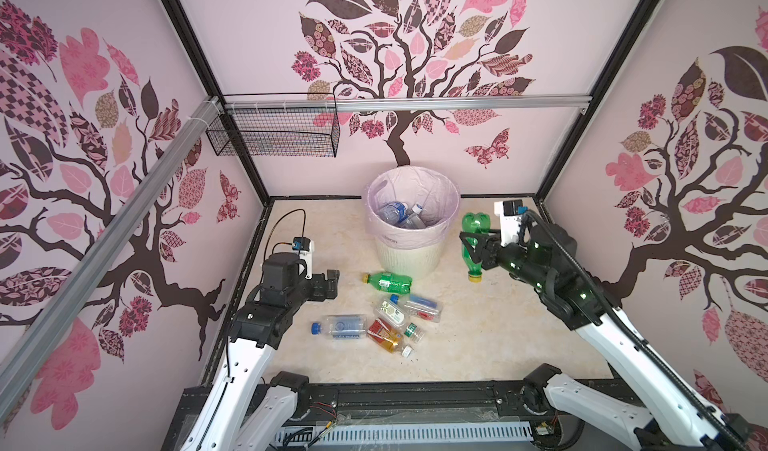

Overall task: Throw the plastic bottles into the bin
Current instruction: 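Lift the Sprite bottle with the right gripper and carry it over the bin, then open the right gripper to drop the Sprite bottle into the bin, then lower the left gripper onto the clear blue-capped water bottle while the right gripper draws back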

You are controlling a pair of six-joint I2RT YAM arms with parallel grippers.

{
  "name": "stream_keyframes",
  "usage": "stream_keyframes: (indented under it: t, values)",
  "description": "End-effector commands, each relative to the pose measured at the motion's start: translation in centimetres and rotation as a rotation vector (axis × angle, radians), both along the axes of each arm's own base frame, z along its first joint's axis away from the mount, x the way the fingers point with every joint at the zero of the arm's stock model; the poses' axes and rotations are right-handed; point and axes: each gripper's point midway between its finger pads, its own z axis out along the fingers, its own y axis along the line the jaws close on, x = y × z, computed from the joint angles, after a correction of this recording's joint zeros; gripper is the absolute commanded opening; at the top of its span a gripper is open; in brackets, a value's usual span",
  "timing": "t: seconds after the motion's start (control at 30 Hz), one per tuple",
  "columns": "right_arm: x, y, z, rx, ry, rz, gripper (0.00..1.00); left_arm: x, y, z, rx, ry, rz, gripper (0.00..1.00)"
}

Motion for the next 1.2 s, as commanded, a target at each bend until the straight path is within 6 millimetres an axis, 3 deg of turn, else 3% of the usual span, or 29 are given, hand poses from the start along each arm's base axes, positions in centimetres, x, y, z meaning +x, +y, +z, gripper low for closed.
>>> stream_keyframes:
  t: [0.0, 0.07, 0.2, 0.3, 0.47, 0.63, 0.77, 0.87, 1.0, 1.17]
  values:
    - [3.9, 2.4, 5.3, 0.03, -0.128, 0.029, 0.55, 0.0, 0.0, 2.7, -0.01, -0.059, -0.007, 0.97]
    - [7.0, 4.5, 6.5, 0.025, -0.125, 0.049, 0.56, -0.2, -0.1, 3.1, -0.013, -0.06, -0.011, 0.97]
    - [12.5, 8.6, 5.2, -0.047, -0.024, 0.117, 0.79, -0.9, -0.1, 3.9, -0.003, -0.057, -0.028, 0.98]
    - [13.6, 9.5, 4.3, -0.061, 0.013, 0.133, 0.85, -1.3, -0.6, 4.3, -0.004, -0.058, -0.07, 0.98]
    - [11.4, 8.2, 4.5, -0.05, -0.032, 0.126, 0.92, -1.2, -1.3, 4.2, 0.018, -0.032, -0.127, 0.97]
    - [7.3, 5.3, 5.5, -0.063, -0.078, 0.094, 0.96, -1.2, -1.4, 5.3, 0.054, -0.058, -0.168, 0.97]
    - [3.7, 3.0, 4.7, -0.063, -0.084, 0.075, 0.99, -1.9, -2.2, 4.9, 0.098, -0.015, -0.267, 0.97]
    - [1.8, 1.1, 2.7, -0.073, -0.067, 0.033, 1.0, -2.0, -2.4, 4.8, 0.147, 0.006, -0.297, 0.97]
    - [-0.4, -1.1, -1.4, -0.093, -0.012, -0.02, 1.0, -2.3, -2.4, 4.5, 0.233, 0.031, -0.365, 0.97]
    - [-1.6, -2.8, -6.7, -0.134, 0.084, -0.074, 1.0, -6.9, -5.2, -0.9, 0.432, 0.234, -0.745, 0.97]
